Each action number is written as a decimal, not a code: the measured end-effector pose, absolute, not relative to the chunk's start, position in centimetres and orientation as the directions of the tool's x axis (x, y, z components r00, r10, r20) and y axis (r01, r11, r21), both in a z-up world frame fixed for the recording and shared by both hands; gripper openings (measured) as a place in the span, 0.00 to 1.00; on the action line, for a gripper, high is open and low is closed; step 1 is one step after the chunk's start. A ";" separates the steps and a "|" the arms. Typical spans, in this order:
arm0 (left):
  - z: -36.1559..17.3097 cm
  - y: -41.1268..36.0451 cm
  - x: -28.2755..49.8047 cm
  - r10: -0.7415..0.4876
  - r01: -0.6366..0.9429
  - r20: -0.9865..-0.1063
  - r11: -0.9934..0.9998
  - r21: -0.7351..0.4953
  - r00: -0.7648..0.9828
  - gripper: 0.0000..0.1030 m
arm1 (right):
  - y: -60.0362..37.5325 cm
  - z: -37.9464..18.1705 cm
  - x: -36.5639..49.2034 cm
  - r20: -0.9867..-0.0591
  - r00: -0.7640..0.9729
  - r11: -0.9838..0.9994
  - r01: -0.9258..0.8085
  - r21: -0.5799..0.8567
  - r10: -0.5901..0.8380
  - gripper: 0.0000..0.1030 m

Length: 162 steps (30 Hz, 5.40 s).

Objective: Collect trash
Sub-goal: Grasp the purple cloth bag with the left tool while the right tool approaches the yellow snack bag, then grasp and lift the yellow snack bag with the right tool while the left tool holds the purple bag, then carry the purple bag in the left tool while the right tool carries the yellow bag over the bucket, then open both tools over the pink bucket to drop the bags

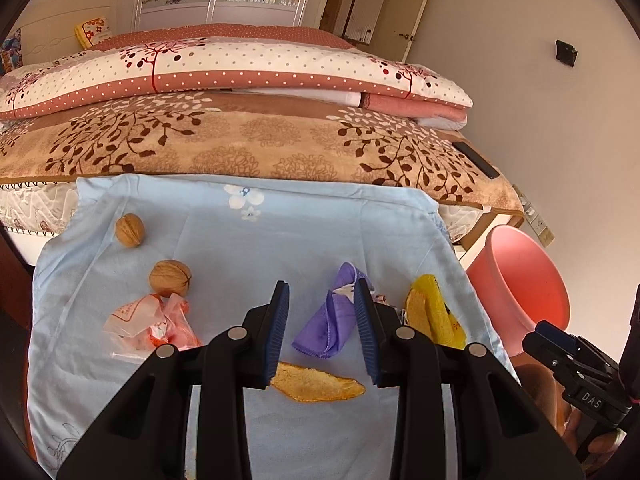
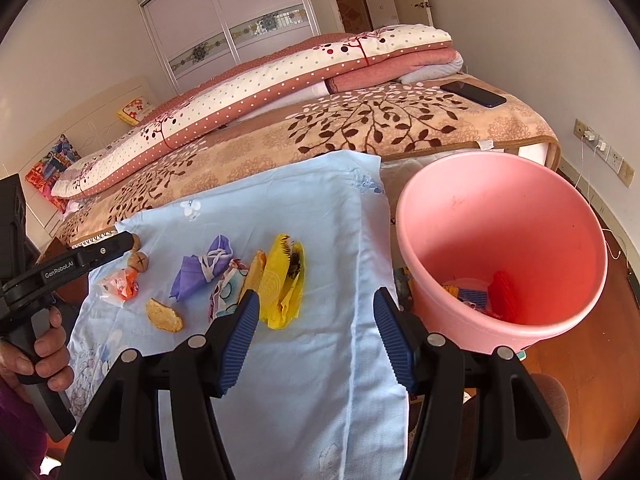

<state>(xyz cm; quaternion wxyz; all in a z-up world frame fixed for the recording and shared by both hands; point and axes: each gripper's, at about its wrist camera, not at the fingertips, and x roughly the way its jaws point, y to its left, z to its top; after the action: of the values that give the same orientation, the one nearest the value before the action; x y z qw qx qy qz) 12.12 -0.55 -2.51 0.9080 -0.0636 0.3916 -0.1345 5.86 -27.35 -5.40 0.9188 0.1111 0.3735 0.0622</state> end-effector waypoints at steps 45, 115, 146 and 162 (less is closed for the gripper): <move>-8.6 -4.3 14.7 -0.283 0.264 -0.764 0.952 -0.153 0.579 0.26 | -25.0 -8.4 9.2 -0.752 0.609 0.959 -0.061 0.276 0.255 0.57; -6.6 -4.2 11.9 -0.271 0.306 -0.734 0.948 -0.091 0.623 0.25 | -23.4 -6.8 7.2 -0.732 0.611 0.951 -0.139 0.276 0.302 0.09; 0.3 -17.7 10.9 -0.610 0.552 -0.622 0.770 -0.320 0.491 0.25 | -38.6 -5.4 6.0 -0.694 0.716 0.910 0.231 0.343 0.080 0.10; -2.0 -25.4 11.7 -0.611 0.610 -0.666 0.739 -0.286 0.427 0.25 | -42.3 -7.2 6.1 -0.719 0.695 0.903 0.313 0.293 -0.008 0.10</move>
<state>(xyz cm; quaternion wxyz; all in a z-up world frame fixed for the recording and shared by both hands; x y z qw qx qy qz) 11.69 -25.35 -2.04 0.8447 -0.0007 0.3948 -0.3614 6.13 -42.32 -7.18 0.8984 0.2008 0.3801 -0.0893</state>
